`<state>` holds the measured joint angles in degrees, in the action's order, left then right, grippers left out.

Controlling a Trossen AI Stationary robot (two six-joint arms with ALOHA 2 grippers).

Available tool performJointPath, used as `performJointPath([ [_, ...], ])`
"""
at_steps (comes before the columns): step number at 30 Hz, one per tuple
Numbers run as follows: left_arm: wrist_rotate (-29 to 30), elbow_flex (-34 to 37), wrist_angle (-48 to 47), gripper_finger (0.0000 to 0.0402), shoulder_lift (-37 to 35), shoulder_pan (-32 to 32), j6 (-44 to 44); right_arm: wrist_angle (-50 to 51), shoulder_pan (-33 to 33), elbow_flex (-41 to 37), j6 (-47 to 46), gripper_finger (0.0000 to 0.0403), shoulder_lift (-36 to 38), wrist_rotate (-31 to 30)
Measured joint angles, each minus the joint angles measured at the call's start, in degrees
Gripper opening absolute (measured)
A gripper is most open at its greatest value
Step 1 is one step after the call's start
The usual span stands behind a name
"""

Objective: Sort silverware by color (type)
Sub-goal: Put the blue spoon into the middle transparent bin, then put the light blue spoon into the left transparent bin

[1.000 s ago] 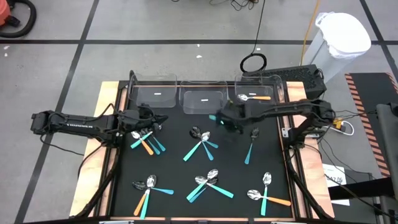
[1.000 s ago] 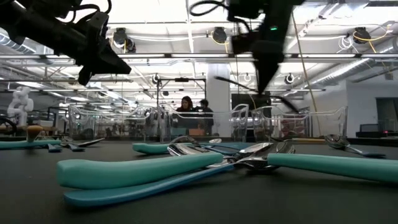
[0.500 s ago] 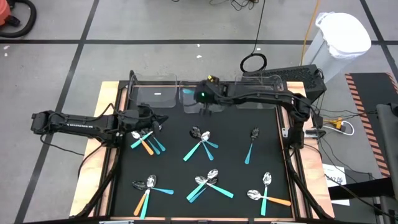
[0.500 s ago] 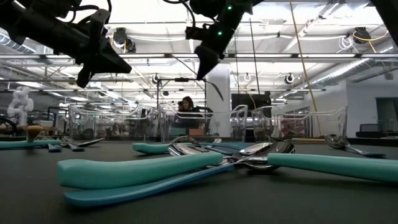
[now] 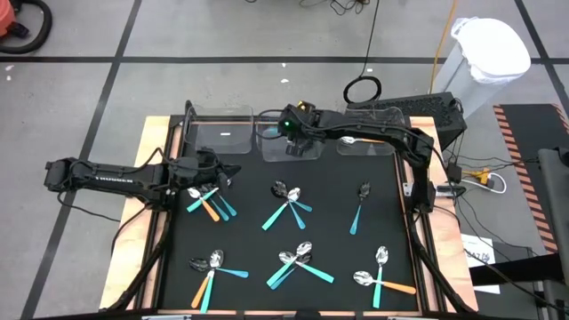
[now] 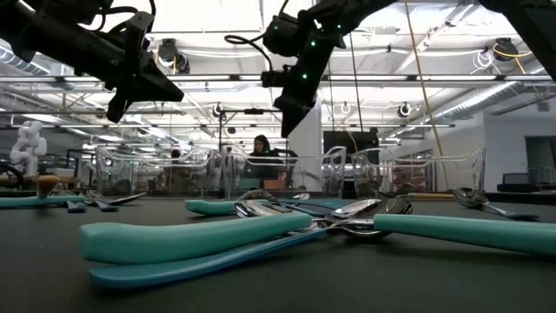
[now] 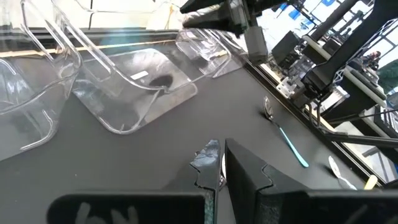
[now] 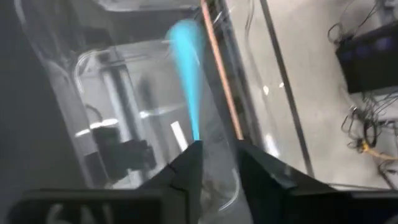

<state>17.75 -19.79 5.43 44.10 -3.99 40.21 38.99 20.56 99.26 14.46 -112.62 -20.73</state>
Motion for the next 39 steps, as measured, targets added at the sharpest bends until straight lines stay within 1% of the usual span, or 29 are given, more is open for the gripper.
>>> performJointPath([
  [4,0.14,0.0,0.02,0.0027,0.0,0.0,0.0,0.11,-0.21,0.0,-3.14,0.0157,0.58,0.0],
  [6,0.16,0.0,0.04,0.0027,0.0,0.0,0.02,0.21,-0.43,0.0,-5.03,0.0174,1.28,0.39],
  [7,0.14,-0.04,-0.02,0.0027,0.0,0.0,0.13,0.37,-0.65,0.0,-6.17,0.0181,1.63,1.65],
  [9,-0.29,-0.91,-0.32,0.0027,0.0,0.0,1.24,0.75,-1.09,0.0,-9.92,0.0189,2.41,6.0],
  [11,-0.83,-2.58,0.03,0.0027,-0.01,0.21,0.8,1.21,-1.68,0.0,-15.35,0.019,2.64,10.25],
  [13,-1.0,-4.33,0.23,0.0027,-0.02,0.79,-1.76,1.81,-2.52,0.0,-20.55,0.0188,2.63,14.23],
  [16,-1.01,-6.82,-0.1,0.0027,-0.02,1.58,-6.69,2.84,-4.68,-0.02,-25.25,0.0183,2.58,17.87],
  [18,-1.0,-7.66,-0.01,0.0027,-0.04,1.92,-9.14,3.64,-6.98,-0.02,-26.41,0.0179,2.58,17.86],
  [21,-0.96,-7.87,-0.46,0.0027,-0.02,2.03,-10.39,4.84,-10.45,-0.02,-28.96,0.0176,2.58,18.03],
  [28,-0.94,-7.87,-0.18,0.0027,-0.06,2.03,-10.49,7.16,-16.75,-0.04,-35.16,0.017,2.58,18.03],
  [31,-1.51,-8.5,-0.11,0.0027,-0.6,2.16,-7.72,7.26,-17.9,-0.04,-36.57,0.017,2.58,17.16],
  [33,-3.07,-9.26,0.19,0.0027,-0.83,2.75,-9.11,8.31,-17.91,-0.04,-38.55,0.017,2.58,16.24],
  [36,-3.89,-9.88,-0.62,0.0027,-0.83,3.39,-12.72,10.83,-17.62,-0.04,-42.81,0.017,2.58,16.63],
  [39,-4.08,-9.9,-2.11,0.0027,-0.76,3.39,-13.24,12.75,-18.49,-0.7,-46.54,0.017,2.58,20.14],
])
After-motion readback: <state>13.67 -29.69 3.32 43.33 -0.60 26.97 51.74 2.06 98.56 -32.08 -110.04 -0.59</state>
